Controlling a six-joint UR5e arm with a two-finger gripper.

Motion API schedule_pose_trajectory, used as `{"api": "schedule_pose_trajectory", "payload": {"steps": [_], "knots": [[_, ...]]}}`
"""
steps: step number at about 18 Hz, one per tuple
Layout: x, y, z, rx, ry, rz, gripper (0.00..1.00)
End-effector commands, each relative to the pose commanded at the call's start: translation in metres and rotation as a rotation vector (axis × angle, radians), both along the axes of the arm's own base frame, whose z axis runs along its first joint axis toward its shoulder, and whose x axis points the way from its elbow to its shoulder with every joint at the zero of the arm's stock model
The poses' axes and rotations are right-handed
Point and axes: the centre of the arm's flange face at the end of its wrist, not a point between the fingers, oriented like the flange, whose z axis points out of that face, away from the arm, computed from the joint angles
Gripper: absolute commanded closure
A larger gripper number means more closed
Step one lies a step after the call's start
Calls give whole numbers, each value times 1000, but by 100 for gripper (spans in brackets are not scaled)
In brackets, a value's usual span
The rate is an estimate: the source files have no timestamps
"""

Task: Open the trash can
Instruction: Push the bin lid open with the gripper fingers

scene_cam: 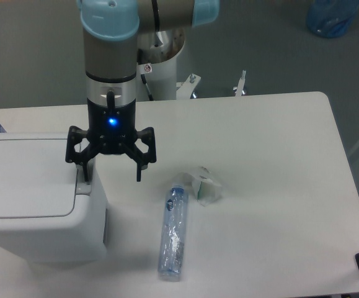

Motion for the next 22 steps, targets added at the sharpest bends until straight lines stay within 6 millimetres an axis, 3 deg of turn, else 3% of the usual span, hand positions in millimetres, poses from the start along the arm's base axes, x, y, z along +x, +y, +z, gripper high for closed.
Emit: {"api": "schedule_pose_trajectory", "payload": {"steps": [13,18,22], "knots": [[0,0,-5,-6,-7,-1,0],[0,0,18,28,20,-3,0],[-18,-8,27,44,25,26,0]]}}
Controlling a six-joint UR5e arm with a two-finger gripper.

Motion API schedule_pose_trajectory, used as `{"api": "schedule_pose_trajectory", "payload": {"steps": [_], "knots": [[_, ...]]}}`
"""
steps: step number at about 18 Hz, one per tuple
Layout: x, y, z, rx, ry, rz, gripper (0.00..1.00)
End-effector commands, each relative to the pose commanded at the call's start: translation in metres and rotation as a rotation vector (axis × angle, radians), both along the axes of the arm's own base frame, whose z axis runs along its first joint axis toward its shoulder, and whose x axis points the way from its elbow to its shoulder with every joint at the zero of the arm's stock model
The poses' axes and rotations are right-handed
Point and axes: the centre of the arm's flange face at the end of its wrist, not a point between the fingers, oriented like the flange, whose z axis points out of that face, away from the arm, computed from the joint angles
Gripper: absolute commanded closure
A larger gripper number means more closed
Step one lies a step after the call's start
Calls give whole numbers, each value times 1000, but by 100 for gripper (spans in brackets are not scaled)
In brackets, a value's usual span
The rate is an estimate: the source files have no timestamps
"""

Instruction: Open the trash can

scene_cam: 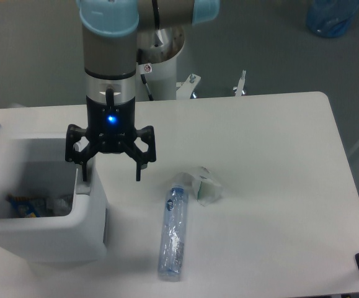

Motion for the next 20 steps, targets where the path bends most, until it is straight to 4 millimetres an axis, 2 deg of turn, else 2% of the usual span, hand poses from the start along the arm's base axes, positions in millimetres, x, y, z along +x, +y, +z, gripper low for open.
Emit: {"api": "schedule_pose_trajectory", "payload": {"steps": [7,11,15,18,20], "knots": [[-50,-31,19,17,51,62,0],[-87,-66,33,-25,149,47,0],[-102,-86,25,-160,261,-91,0],[-117,-108,20,-286,295,-188,0],[-120,-115,20,-316,298,-238,0]]}}
